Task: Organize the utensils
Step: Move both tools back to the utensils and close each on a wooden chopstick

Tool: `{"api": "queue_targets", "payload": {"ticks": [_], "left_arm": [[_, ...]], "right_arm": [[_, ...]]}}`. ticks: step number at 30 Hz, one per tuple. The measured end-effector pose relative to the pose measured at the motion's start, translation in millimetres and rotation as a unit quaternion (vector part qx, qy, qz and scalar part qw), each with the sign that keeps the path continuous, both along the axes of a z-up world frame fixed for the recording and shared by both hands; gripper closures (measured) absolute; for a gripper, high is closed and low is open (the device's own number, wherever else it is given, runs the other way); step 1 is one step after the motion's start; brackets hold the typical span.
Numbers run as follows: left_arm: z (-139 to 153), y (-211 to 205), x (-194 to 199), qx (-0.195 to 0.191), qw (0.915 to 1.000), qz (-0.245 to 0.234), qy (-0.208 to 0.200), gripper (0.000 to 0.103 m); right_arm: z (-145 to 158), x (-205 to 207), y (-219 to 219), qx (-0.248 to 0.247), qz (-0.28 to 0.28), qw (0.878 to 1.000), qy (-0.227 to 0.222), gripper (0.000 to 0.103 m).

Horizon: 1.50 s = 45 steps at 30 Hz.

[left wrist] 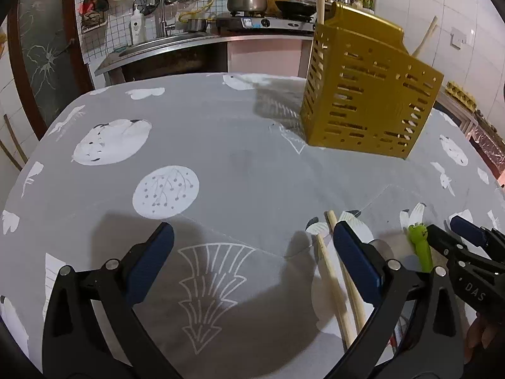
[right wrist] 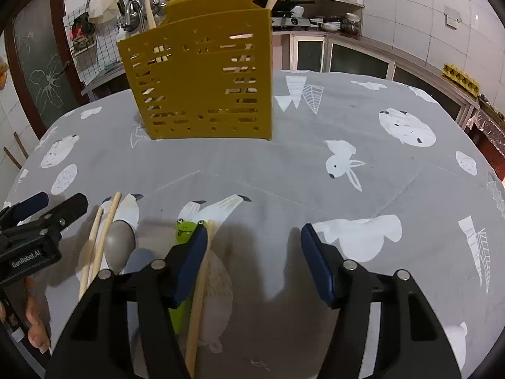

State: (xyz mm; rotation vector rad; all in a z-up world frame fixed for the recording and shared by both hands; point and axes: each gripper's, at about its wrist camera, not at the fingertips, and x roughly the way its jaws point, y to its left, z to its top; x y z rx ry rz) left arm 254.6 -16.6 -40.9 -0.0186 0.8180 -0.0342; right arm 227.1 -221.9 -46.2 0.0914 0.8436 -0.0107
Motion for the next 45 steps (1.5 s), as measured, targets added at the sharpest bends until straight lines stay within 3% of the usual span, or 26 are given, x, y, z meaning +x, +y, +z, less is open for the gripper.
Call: {"api": "queue_targets", "payload": {"ticks": [12, 16, 26, 32, 40, 45], "left_arm": [[-5, -3, 0, 0.008, 0.9999, -0.001, 0.011, 0.006], [-10, -5, 0, 0.002, 0.9997, -0.006, 0.025, 0.013], [-15, -27, -2, 0.004, 0.9986, -0.025, 0.046, 0.029], [-13, -35, -4, 0.007, 0.9984, -0.030, 0.047, 0.047], [-10, -31, 2, -0.007, 0.9980, -0.033, 0.053, 0.092], [-9, -36, 3, -0.015, 0.9978, -0.038, 0.052, 0.097]], "right_arm": [[-4, -6, 11, -0.009, 0.008, 1.000, 0.016, 0.053], [-3, -4, 11, -0.006, 0.012, 1.000, 0.017, 0.064], [-2, 3, 14, -0.004, 0.013, 1.000, 0.018, 0.079], [-2, 6, 13, 0.004, 0.014, 1.000, 0.017, 0.091], [2, 5, 8, 0.018, 0.010, 1.000, 0.010, 0.097], [8, 2, 4, 0.022, 0.007, 1.000, -0.001, 0.099]]}}
